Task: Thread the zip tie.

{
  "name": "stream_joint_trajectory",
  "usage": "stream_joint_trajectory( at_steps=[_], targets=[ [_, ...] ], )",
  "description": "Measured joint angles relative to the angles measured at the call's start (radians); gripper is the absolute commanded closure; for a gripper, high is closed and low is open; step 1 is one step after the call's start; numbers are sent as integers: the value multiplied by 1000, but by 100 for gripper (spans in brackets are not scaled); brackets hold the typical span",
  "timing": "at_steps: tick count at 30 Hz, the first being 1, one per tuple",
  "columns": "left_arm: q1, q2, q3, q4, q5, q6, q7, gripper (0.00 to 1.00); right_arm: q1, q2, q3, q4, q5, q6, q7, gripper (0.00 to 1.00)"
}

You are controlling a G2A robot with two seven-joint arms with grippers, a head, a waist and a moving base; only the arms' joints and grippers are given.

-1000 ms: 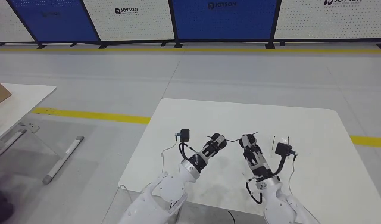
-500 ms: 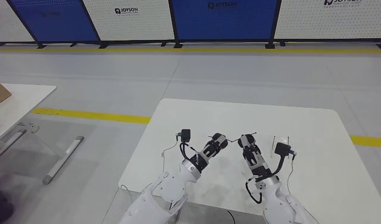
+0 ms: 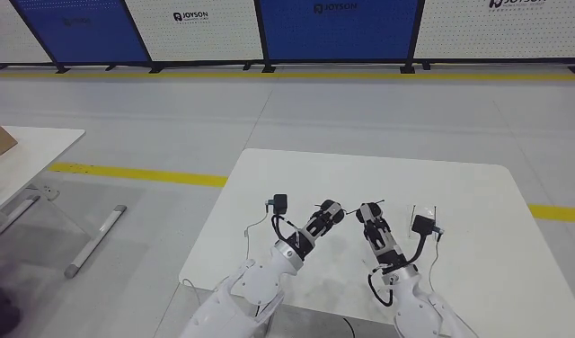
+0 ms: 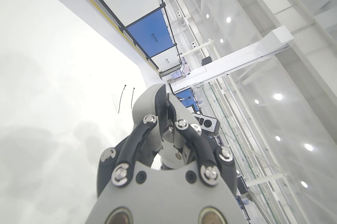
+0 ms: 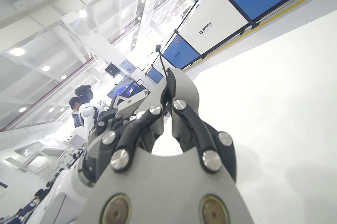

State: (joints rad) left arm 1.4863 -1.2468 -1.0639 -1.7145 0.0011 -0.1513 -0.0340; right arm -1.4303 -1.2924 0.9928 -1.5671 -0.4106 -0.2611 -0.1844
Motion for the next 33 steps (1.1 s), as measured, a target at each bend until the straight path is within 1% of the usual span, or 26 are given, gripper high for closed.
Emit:
stream_joint_trajectory(
  at_steps=[5,12,18,24,28,33],
  targets=[
    [-3,-1,2,2,3,2,-1,100,3,-7,-3,9,6,-3,3,100],
    [-1,-2,2,1,-1,-4,-2,100,6,-14,1,21,38,-29,8,100],
    [2,-3,-2,-2,-9,-10,-4,100,6,-20,11,32,93,-78,16,100],
    [2,-4,-3,0,-26,-17,-4,100,-3,-21,20,24,102,-79,12,100],
    [1,-6,-3,0,-33,-24,-4,100,-2,-24,14,33,98,-79,8,100],
    [0,-7,-2,2,-40,-31,-7,100,0,-27,3,30,129,-79,19,100]
  ],
)
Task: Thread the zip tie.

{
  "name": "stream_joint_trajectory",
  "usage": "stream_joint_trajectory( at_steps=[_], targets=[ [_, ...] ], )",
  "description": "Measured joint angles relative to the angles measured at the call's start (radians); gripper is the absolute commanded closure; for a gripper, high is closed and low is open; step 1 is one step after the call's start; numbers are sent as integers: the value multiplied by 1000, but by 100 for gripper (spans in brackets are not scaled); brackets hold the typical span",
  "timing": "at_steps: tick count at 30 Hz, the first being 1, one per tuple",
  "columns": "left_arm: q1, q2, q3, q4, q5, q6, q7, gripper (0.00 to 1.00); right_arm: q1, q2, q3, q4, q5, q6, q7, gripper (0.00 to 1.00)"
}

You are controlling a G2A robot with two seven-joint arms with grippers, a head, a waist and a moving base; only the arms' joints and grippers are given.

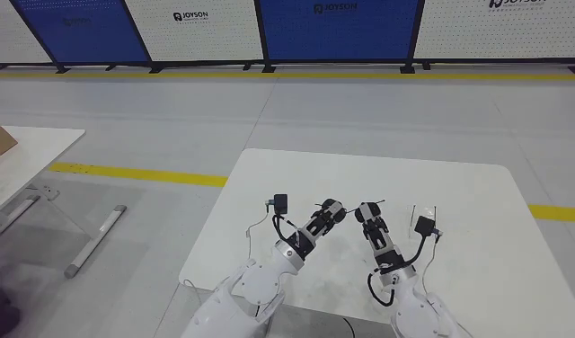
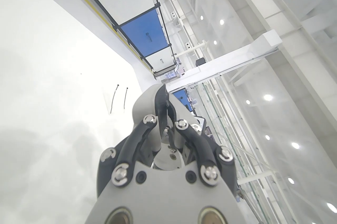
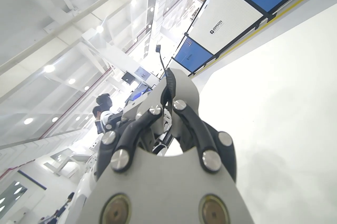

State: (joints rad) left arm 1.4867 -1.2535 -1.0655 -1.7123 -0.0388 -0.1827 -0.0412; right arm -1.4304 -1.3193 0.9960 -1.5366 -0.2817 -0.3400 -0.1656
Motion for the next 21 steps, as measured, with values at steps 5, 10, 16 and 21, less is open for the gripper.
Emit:
stream_joint_trajectory(
  at_steps=[5,10,16,21],
  targets=[
    [-1,-1,0,2,-1,-1,-4,100,7,-1,-6,9,-7,0,-1,100],
    [-2,-1,-6,2,-9,-7,-2,100,11,-3,-14,17,-14,0,-8,100],
    [-6,-1,-9,5,-13,1,-12,100,12,-7,-17,2,41,0,-30,100],
    [-11,-2,-8,13,7,13,-1,100,9,-5,-10,4,28,0,-57,100]
  ],
)
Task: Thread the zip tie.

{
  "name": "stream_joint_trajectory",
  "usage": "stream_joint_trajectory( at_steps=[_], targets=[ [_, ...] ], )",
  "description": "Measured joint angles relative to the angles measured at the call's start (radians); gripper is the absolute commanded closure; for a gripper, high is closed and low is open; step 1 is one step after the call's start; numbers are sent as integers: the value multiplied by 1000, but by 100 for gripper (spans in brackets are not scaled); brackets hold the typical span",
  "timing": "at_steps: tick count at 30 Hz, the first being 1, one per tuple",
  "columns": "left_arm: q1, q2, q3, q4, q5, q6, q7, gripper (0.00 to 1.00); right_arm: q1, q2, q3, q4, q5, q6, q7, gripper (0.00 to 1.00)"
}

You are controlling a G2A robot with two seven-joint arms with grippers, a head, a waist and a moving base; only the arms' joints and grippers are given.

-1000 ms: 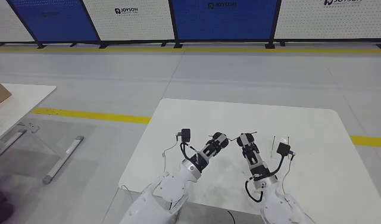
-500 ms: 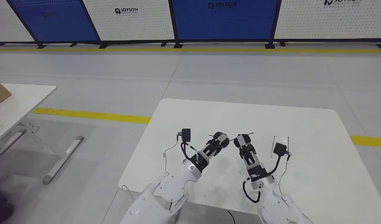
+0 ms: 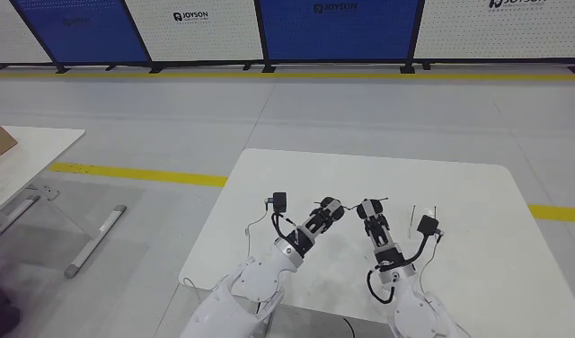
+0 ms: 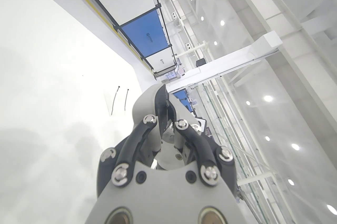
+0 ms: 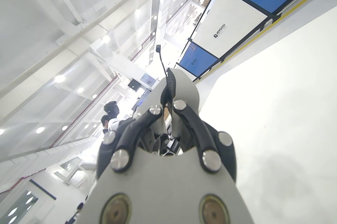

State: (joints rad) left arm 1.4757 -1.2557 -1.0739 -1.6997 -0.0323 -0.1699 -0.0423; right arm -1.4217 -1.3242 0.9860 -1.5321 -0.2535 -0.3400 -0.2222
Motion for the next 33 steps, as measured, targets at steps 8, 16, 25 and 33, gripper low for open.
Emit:
stream_joint_trajectory(
  at_steps=[8,16,25,33],
  targets=[
    [-6,-2,7,8,17,11,8,100,11,-4,-15,33,-62,0,-23,100],
    [-1,-3,1,2,16,5,10,100,14,-10,-20,45,-94,0,-36,100],
    [5,-3,-3,-1,14,2,7,100,8,-12,-12,35,-82,0,-16,100],
    [6,-4,-3,-2,18,3,6,100,3,-12,-7,30,-89,0,1,100]
  ],
)
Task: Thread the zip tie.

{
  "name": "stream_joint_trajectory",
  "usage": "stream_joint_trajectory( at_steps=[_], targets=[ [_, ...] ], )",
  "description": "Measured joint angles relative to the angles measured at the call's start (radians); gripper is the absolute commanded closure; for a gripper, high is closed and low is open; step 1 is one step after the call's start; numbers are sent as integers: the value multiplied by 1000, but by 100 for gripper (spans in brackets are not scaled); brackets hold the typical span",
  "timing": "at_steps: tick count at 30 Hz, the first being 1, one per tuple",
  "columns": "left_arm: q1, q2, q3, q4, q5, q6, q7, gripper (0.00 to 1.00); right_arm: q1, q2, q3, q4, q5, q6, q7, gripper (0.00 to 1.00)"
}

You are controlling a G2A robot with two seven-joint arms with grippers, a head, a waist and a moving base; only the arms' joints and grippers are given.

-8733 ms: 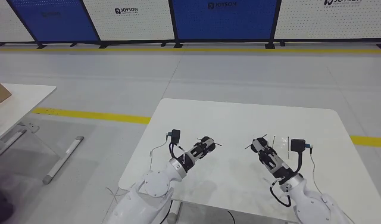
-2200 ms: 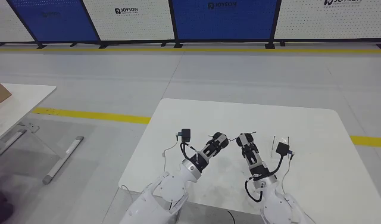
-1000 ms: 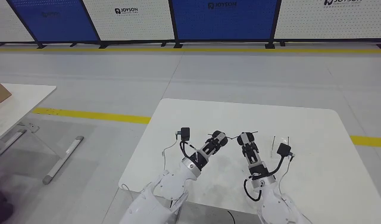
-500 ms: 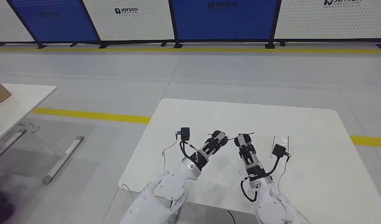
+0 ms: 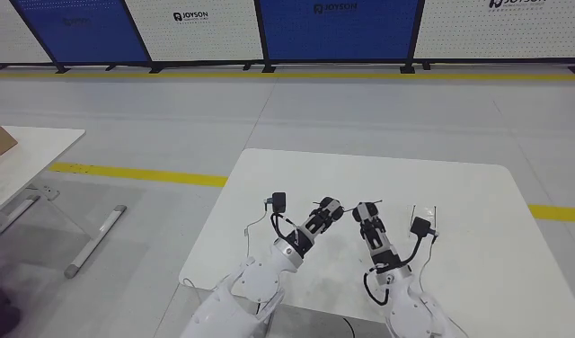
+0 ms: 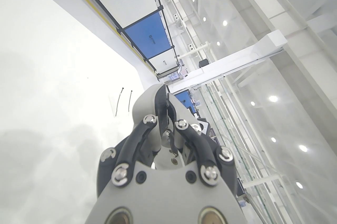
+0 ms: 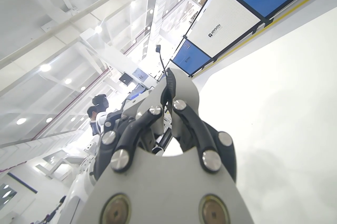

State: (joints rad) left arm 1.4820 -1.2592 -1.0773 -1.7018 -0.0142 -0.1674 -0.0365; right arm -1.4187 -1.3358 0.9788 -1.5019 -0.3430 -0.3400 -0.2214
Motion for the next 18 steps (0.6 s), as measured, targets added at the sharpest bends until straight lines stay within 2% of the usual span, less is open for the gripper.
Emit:
stream_joint_trajectory(
  at_steps=[13,15,18],
  targets=[
    [-9,-2,1,3,0,8,-2,100,-1,-3,8,5,-3,0,9,100],
    [-10,-3,1,3,-1,9,-3,100,0,-3,9,5,-2,0,13,95],
    [-11,-3,0,4,-1,11,-3,100,1,-4,11,6,-1,0,18,96]
  ],
)
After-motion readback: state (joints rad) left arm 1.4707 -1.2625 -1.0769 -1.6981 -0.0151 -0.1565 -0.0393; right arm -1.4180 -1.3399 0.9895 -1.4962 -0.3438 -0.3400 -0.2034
